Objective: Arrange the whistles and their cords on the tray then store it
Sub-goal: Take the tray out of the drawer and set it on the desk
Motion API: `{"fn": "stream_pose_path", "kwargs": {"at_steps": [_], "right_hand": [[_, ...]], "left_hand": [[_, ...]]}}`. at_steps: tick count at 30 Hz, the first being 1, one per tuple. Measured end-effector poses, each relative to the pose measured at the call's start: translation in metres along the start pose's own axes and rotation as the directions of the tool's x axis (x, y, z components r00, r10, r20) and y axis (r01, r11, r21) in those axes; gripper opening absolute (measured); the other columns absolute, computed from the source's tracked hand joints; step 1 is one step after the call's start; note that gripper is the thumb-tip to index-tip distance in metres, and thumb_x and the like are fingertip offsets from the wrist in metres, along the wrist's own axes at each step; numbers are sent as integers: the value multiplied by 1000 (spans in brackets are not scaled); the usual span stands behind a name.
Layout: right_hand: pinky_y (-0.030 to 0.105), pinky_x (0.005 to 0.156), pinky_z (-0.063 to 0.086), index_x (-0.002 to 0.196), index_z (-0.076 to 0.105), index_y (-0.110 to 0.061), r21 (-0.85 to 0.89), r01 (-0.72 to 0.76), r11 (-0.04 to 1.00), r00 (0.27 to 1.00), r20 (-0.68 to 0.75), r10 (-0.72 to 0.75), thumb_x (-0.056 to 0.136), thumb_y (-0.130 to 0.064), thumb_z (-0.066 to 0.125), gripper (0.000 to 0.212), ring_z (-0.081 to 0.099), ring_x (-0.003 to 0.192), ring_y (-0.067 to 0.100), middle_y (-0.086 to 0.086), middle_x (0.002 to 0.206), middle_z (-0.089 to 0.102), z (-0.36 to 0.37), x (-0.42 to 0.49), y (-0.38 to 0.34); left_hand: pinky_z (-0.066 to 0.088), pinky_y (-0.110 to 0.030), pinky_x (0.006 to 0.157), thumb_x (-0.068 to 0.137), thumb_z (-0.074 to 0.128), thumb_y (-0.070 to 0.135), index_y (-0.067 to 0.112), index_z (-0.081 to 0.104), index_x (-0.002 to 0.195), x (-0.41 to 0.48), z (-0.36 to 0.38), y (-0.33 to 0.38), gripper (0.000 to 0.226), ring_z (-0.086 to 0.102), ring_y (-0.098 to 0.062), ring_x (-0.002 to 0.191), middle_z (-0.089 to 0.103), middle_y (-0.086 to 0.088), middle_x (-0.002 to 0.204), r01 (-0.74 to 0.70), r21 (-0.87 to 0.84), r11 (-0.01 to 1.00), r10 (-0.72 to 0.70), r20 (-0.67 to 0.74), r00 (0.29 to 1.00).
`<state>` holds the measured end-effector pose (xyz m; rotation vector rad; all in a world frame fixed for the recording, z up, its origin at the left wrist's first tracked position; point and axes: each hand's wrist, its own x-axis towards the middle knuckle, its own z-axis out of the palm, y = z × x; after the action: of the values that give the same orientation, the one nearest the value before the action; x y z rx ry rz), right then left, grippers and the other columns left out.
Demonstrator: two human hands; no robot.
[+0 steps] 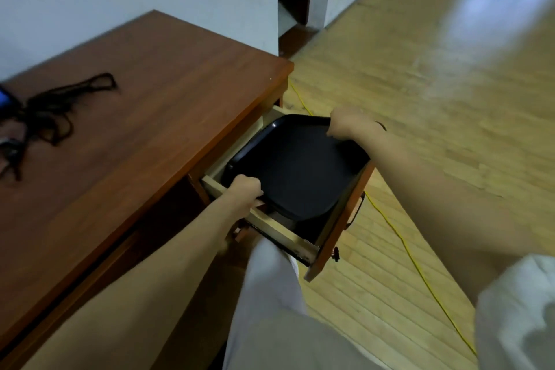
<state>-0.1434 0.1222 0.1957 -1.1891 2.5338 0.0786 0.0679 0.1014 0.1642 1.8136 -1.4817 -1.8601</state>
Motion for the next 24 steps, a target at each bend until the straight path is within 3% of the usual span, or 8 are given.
{"fn": "stream_pose_path", "kwargs": {"at_steps": [3,7,10,13,15,17,19,24], "right_hand": [[36,70,35,65,44,-11,41,0,999,1000,-14,1,92,-11,46,27,46,82,29,13,88,50,-6,-18,6],[35,64,35,66,44,-14,37,-21,999,999,-44,23,91,-14,45,25,44,73,27,8,80,47,-13,-58,10],[37,72,39,83,55,-10,96,-18,995,997,-71,25,92,-19,47,15,51,85,30,9,90,53,-12,-81,14],[35,69,42,103,61,-6,146,-21,989,989,-139,42,93,-18,47,21,52,78,26,6,88,54,-14,-101,19],[33,67,43,107,61,-4,171,-29,985,983,-174,59,94,-17,47,23,56,79,26,7,90,58,-16,-115,19],[35,75,50,115,59,-3,254,-9,967,983,-175,55,95,-19,49,28,63,96,30,13,107,64,-15,-126,12],[41,91,51,125,54,-4,365,44,930,986,-166,19,95,-21,50,34,60,111,32,14,124,61,-10,-134,-6],[47,97,50,133,50,-15,515,263,815,965,-151,-216,97,-16,44,36,60,111,33,9,123,61,14,-138,-72]], "left_hand": [[51,-28,84,97,35,-5,-2,51,122,-13,-5,-4,30,57,-28,107,50,-16,132,-20,-42,999,23,67,997],[46,-24,64,96,35,-9,7,50,103,-41,-13,-11,23,50,-13,74,51,-3,87,-76,-103,992,84,70,994],[44,-25,78,95,37,-11,8,52,86,-50,-21,-16,26,51,-17,91,48,-4,102,-109,-109,988,115,53,992],[43,-29,87,95,38,-9,3,49,123,-57,-29,-21,32,48,-18,106,47,-9,127,-160,-126,979,165,33,986],[44,-32,88,95,38,-7,11,52,106,-58,-38,-28,25,48,-17,105,45,-9,135,-194,-135,972,199,30,979],[45,-35,86,92,39,-7,18,45,82,-60,-51,-39,27,51,-22,111,47,-11,133,-228,-141,963,229,-7,973],[46,-36,80,88,40,-9,20,41,76,-58,-69,-53,31,54,-28,114,51,-14,127,-267,-148,952,255,-91,963],[38,-29,58,86,32,-12,21,38,73,-71,-136,-83,36,51,-24,89,53,-10,98,-324,-230,918,240,-329,913]]}}
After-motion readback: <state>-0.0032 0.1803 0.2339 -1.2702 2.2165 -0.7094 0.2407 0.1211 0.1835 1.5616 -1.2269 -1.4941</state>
